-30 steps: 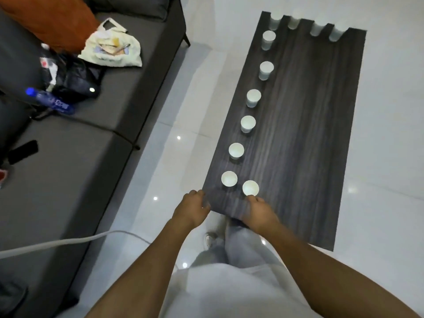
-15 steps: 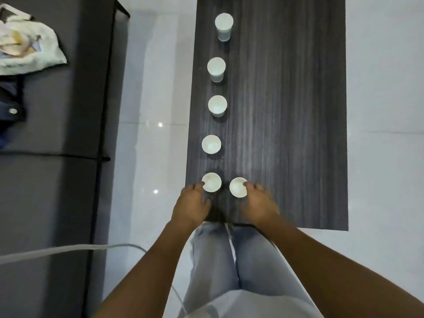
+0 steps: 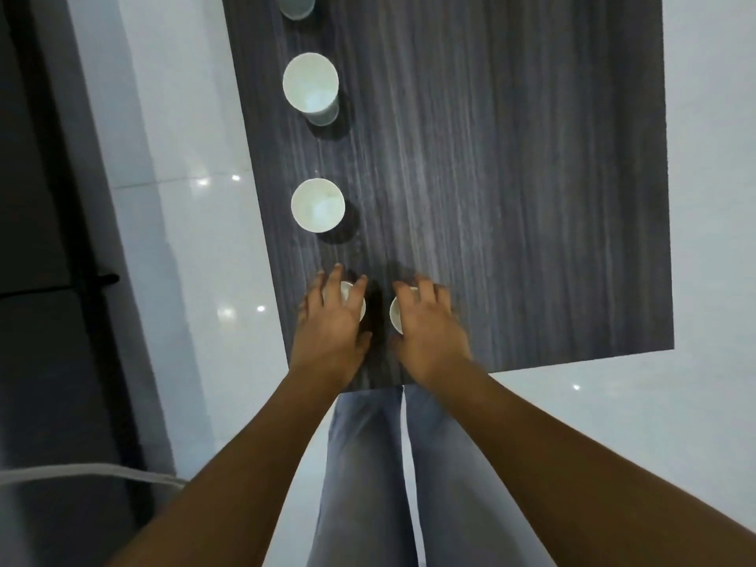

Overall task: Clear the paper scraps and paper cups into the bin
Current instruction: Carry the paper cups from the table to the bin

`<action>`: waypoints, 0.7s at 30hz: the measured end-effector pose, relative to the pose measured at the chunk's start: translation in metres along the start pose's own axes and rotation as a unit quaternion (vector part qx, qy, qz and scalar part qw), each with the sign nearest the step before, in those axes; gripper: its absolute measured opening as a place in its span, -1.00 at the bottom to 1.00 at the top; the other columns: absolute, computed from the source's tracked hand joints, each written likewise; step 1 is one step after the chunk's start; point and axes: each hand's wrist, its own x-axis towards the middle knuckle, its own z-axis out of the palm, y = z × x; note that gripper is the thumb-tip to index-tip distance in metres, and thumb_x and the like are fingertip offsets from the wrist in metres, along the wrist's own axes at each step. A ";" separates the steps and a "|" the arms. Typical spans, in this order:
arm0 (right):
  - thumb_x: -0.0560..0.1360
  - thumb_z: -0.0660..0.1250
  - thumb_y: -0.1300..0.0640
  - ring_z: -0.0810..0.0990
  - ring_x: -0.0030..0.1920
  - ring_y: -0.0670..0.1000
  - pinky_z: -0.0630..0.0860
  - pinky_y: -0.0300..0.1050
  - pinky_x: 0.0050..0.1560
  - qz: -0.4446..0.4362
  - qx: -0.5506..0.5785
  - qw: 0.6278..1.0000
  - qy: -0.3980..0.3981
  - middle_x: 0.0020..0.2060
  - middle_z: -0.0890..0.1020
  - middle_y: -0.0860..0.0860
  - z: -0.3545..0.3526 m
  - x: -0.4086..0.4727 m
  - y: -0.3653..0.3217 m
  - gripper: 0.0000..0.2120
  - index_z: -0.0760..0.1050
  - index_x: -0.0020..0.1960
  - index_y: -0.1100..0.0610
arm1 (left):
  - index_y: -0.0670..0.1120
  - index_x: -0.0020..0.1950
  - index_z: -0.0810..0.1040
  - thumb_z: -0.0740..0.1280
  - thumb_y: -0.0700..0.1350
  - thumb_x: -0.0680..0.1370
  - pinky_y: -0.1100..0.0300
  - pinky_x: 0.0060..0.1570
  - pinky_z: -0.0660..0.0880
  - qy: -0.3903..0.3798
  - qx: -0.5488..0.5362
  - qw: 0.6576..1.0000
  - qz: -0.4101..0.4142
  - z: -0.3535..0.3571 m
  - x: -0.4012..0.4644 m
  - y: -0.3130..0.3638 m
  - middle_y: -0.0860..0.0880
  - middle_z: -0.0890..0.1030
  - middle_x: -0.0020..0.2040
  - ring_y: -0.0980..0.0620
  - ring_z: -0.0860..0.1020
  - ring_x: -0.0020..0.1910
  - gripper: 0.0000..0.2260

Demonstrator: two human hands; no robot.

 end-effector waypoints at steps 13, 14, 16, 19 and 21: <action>0.51 0.37 0.04 0.24 0.41 0.11 0.38 0.02 0.32 0.115 0.097 0.989 0.016 0.42 0.27 0.02 -0.018 -0.076 -0.009 -0.41 0.19 0.46 0.00 | 0.09 0.52 0.11 0.35 0.00 0.53 0.00 0.44 0.25 -0.079 0.019 0.995 0.059 -0.049 -0.049 0.018 0.01 0.10 0.54 -0.09 0.08 0.51 -0.37; 0.51 0.36 0.04 0.25 0.40 0.11 0.39 0.01 0.31 0.128 0.108 0.985 0.026 0.41 0.28 0.02 -0.028 -0.087 -0.009 -0.42 0.20 0.45 0.01 | 0.09 0.52 0.11 0.34 0.02 0.53 0.01 0.44 0.25 -0.080 0.025 0.994 0.064 -0.059 -0.054 0.022 0.01 0.10 0.54 -0.08 0.09 0.51 -0.37; 0.50 0.36 0.04 0.28 0.37 0.10 0.42 -0.01 0.29 0.146 0.133 0.979 0.051 0.38 0.32 0.01 -0.050 -0.112 -0.007 -0.46 0.24 0.42 0.01 | 0.09 0.51 0.13 0.32 0.02 0.54 0.03 0.42 0.28 -0.079 0.037 0.993 0.081 -0.080 -0.067 0.032 0.01 0.14 0.52 -0.08 0.12 0.49 -0.40; 0.48 0.39 0.05 0.33 0.34 0.10 0.43 -0.02 0.27 0.177 0.169 0.965 0.092 0.35 0.35 0.02 -0.085 -0.150 0.003 -0.46 0.28 0.40 0.03 | 0.05 0.48 0.19 0.34 -0.02 0.52 0.06 0.38 0.33 -0.072 0.039 0.990 0.114 -0.113 -0.083 0.053 -0.01 0.22 0.48 -0.06 0.20 0.45 -0.43; 0.48 0.40 0.05 0.34 0.34 0.10 0.44 -0.02 0.26 0.200 0.180 0.956 0.115 0.35 0.36 0.03 -0.104 -0.175 0.013 -0.46 0.29 0.39 0.05 | 0.03 0.47 0.24 0.34 -0.05 0.52 0.07 0.35 0.35 -0.070 0.033 0.986 0.145 -0.132 -0.091 0.071 -0.01 0.26 0.45 -0.06 0.23 0.41 -0.46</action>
